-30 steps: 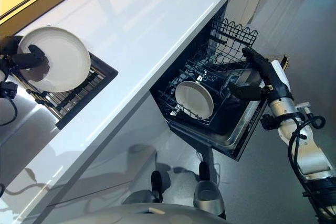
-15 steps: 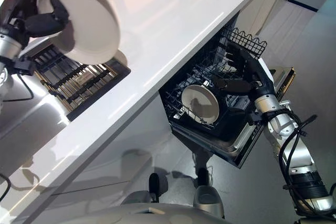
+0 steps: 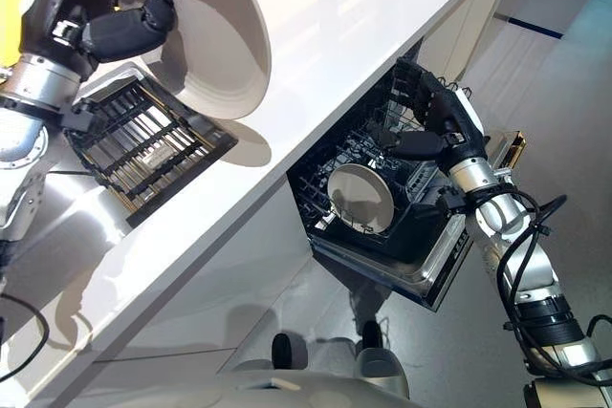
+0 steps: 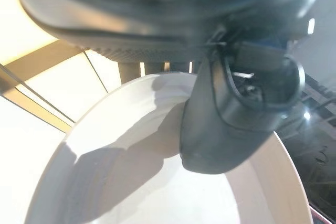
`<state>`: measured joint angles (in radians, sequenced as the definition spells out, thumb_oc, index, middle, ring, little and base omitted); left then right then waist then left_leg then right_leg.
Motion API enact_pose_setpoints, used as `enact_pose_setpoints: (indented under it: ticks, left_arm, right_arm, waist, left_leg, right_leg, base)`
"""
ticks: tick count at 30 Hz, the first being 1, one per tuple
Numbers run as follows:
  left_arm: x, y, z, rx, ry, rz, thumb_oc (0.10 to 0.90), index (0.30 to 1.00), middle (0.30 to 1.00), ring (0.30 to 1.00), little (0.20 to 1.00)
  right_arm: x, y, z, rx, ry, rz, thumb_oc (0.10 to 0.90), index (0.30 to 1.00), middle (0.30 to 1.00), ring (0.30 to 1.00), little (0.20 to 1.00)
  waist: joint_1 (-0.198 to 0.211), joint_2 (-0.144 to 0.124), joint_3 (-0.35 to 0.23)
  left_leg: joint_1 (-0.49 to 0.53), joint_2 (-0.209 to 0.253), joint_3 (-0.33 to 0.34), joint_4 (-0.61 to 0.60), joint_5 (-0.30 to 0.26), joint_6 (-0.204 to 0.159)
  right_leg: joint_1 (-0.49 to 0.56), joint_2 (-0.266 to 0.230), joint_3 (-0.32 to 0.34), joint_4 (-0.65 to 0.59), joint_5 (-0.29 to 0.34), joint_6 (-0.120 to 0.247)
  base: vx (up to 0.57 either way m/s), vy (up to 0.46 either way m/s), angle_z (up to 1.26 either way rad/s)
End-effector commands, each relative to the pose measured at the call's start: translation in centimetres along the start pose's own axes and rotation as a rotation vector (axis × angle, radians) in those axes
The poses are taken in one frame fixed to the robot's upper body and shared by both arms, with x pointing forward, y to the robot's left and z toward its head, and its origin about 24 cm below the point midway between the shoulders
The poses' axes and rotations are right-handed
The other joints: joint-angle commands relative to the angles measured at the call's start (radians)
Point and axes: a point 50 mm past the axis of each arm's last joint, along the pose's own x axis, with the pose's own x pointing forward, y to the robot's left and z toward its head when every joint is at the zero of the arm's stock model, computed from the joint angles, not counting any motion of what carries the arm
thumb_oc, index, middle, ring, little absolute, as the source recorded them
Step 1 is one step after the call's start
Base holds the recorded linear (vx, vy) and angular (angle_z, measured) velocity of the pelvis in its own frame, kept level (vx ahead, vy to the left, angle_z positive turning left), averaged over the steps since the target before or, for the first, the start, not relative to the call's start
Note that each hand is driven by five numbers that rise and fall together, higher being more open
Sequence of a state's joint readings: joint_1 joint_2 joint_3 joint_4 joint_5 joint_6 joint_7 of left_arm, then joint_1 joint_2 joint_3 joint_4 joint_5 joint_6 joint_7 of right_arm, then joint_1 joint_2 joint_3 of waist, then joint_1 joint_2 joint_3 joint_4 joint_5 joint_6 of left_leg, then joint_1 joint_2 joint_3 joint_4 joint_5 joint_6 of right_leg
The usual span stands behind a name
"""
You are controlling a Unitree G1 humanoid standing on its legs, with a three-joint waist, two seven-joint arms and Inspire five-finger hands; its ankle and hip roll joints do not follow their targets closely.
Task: Pick up plates and place into dishwasher.
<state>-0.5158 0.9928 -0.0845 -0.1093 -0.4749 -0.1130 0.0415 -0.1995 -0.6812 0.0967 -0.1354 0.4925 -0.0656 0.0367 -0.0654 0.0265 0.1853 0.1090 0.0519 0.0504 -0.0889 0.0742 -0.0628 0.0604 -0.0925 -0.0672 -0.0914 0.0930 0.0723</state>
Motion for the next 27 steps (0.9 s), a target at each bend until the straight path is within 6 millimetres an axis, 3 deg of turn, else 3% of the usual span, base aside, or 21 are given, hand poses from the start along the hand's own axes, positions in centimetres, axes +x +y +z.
enact_pose_setpoints:
  ticks: [1,10,19,27]
  left_arm:
    - [2.3,0.9,4.4,-0.014,-0.266,0.077,0.100,0.300,0.300,0.300,0.200]
    - [3.4,-1.3,4.9,-0.006,-0.349,0.061,0.100,0.300,0.300,0.300,0.200]
    - [3.7,-1.6,4.6,0.052,-0.408,0.159,0.100,0.300,0.300,0.300,0.200]
    - [3.6,-1.0,5.0,0.191,-0.487,0.327,0.100,0.300,0.300,0.300,0.200]
  right_arm:
    - [2.3,1.4,7.1,0.035,-0.348,0.079,0.800,0.900,0.900,0.900,0.900]
    - [3.0,3.3,7.9,0.114,-0.388,0.176,0.800,0.900,0.900,0.900,0.900]
    - [3.0,4.2,8.5,0.174,-0.420,0.268,0.800,0.900,0.900,0.900,0.900]
    - [2.7,4.7,7.6,0.200,-0.366,0.297,0.800,0.900,0.900,0.900,0.900]
  waist:
    - [-0.023,-0.001,-0.126]
    - [-0.046,-0.004,-0.132]
    - [-0.071,-0.006,-0.139]
    - [-0.088,-0.011,-0.149]
  left_leg:
    - [0.013,-0.087,0.010,0.002,-0.054,0.048]
    - [0.021,-0.084,0.030,0.002,-0.059,0.050]
    - [0.029,-0.082,0.051,0.002,-0.062,0.051]
    - [0.030,-0.078,0.066,0.002,-0.063,0.048]
  right_leg:
    - [0.035,0.064,-0.011,0.016,-0.024,0.012]
    - [0.033,0.069,0.011,0.017,-0.019,0.013]
    - [0.030,0.075,0.040,0.017,-0.013,0.011]
    - [0.025,0.078,0.052,0.016,-0.009,0.012]
  base:
    - [0.00,0.000,0.00]
    - [0.00,-0.006,-0.05]
    - [0.01,-0.002,-0.10]
    - [0.01,-0.001,-0.07]
